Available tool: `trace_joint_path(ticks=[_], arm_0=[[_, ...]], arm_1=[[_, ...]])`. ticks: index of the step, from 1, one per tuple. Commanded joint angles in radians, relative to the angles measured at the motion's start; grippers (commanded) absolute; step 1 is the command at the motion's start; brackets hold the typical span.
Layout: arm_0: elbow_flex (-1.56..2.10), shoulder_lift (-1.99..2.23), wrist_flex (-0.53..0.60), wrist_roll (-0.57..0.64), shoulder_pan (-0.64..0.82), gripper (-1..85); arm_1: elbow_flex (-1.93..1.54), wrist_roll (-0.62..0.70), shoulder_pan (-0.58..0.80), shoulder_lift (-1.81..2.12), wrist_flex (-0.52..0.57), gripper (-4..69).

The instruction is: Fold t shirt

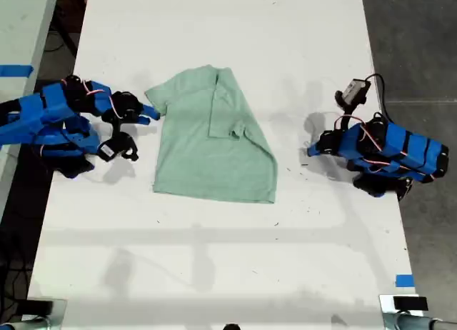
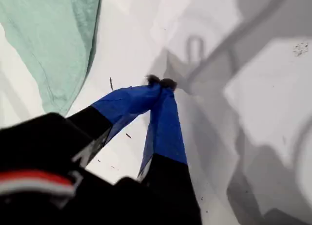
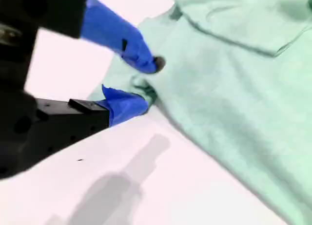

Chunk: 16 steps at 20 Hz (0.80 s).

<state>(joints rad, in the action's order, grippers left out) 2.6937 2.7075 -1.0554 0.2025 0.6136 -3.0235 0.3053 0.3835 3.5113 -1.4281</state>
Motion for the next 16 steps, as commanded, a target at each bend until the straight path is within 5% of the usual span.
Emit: trace_joint_path(ticks=[1, 4, 9, 10, 12, 16], arm_0=[[-0.310, -0.428, -0.020, 0.204, 0.249, 24.5], [-0.413, -0.706, 0.041, 0.322, 0.411, 25.4], [-0.531, -0.910, 0.086, 0.362, 0.480, 24.6], [-0.563, -0.969, 0.092, 0.367, 0.492, 22.7], [-0.635, -1.068, 0.089, 0.367, 0.486, -0.1], [-0.854, -1.023, -0.074, 0.305, 0.325, -0.1]], arm_1=[[-0.003, -0.008, 0.011, -0.003, -0.017, -1.8], [-0.002, 0.000, 0.009, -0.003, -0.017, -1.8], [-0.002, 0.002, 0.006, -0.003, -0.017, -1.8], [-0.002, 0.002, 0.006, -0.003, -0.017, -1.8], [0.000, 0.002, 0.003, -0.003, -0.017, -1.8], [0.000, 0.003, 0.003, -0.003, -0.017, -1.8]])
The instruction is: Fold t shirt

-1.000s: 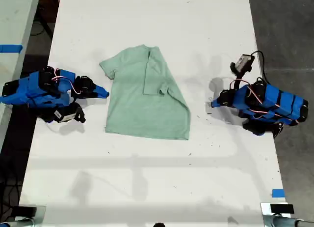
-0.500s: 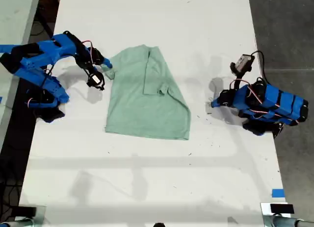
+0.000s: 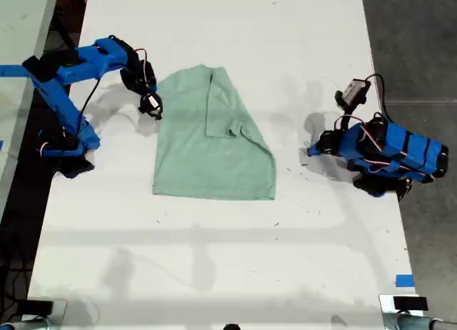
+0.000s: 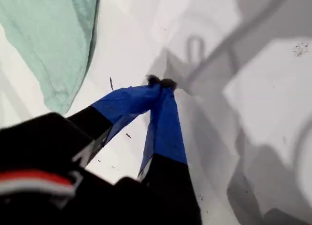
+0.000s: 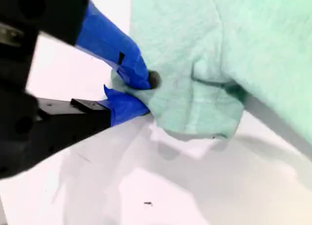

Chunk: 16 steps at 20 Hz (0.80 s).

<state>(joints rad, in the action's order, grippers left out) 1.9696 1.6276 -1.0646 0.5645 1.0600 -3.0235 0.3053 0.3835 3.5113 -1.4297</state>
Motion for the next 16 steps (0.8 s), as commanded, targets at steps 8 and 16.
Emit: trace_joint_path(ticks=[8, 16], arm_0=[[-0.911, -0.347, -0.305, -0.258, -0.601, 4.0], [-0.575, 0.133, -0.388, -0.250, -0.482, -0.1]], arm_1=[[0.000, 0.005, -0.002, -0.003, -0.015, -1.8], [0.002, 0.008, -0.005, -0.003, -0.015, -1.8]])
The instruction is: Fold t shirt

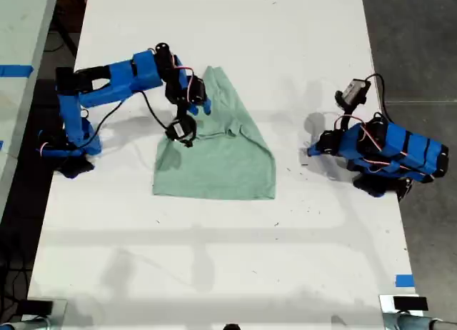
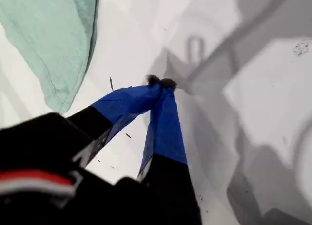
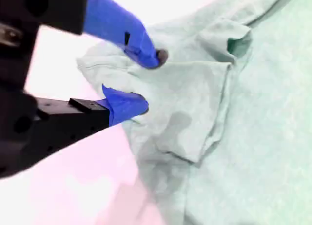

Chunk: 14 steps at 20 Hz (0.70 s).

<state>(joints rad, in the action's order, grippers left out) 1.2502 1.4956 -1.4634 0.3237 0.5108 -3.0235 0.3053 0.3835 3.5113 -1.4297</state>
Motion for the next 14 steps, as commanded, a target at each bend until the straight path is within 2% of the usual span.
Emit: trace_joint_path(ticks=[1, 3, 5, 8, 10, 11, 12, 14], arm_0=[[0.314, 0.416, 0.071, -0.009, 0.077, -0.1], [0.739, 0.739, 0.252, -0.048, 0.044, -0.1], [1.123, 1.029, 0.414, -0.138, -0.048, -0.1], [1.496, 1.351, 0.568, -0.201, -0.144, -0.1], [1.701, 1.566, 0.640, -0.181, -0.176, -0.1], [1.810, 1.675, 0.660, -0.141, -0.160, -0.1], [1.864, 1.838, 0.614, -0.121, -0.156, -0.1], [1.917, 2.115, 0.433, -0.149, -0.147, -0.1]], arm_1=[[0.002, 0.008, -0.005, -0.003, -0.015, -1.8], [0.002, 0.009, -0.005, -0.003, -0.014, -1.8], [0.002, 0.009, -0.003, -0.003, -0.014, -1.8], [0.002, 0.008, 0.000, -0.003, -0.014, -1.8], [0.000, 0.003, 0.002, -0.003, -0.014, -1.8], [0.000, 0.002, 0.002, -0.003, -0.014, -1.8], [-0.002, 0.000, 0.005, -0.003, -0.014, -1.8], [-0.003, -0.005, 0.005, -0.003, -0.014, -1.7]])
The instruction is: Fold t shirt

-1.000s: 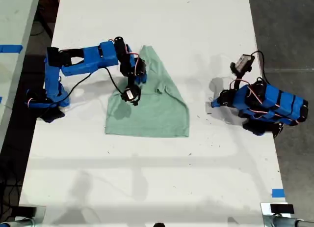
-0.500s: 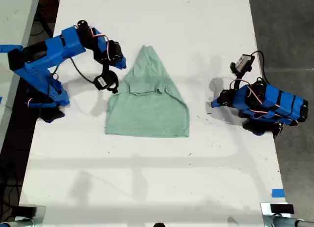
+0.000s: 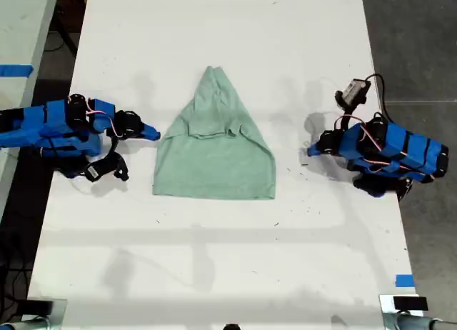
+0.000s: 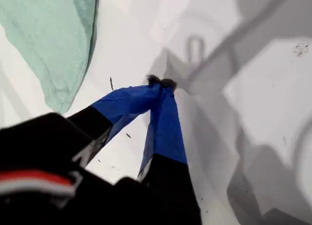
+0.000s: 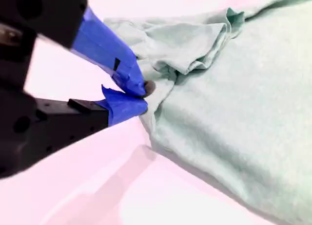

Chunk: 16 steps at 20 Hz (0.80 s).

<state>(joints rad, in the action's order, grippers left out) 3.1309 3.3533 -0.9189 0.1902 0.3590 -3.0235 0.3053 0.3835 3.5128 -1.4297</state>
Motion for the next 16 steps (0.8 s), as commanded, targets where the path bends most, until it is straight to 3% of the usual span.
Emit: trace_joint_path(ticks=[1, 5, 16], arm_0=[[0.029, 0.225, -0.092, -0.006, 0.008, -0.1], [0.040, 0.250, -0.100, -0.061, -0.035, -0.1], [0.043, 0.250, -0.098, -0.057, -0.038, -0.1]], arm_1=[[-0.003, -0.005, 0.005, -0.005, -0.009, -1.7], [-0.005, -0.009, 0.003, -0.005, -0.009, -1.7], [-0.005, -0.011, 0.005, -0.005, -0.011, -1.7]])
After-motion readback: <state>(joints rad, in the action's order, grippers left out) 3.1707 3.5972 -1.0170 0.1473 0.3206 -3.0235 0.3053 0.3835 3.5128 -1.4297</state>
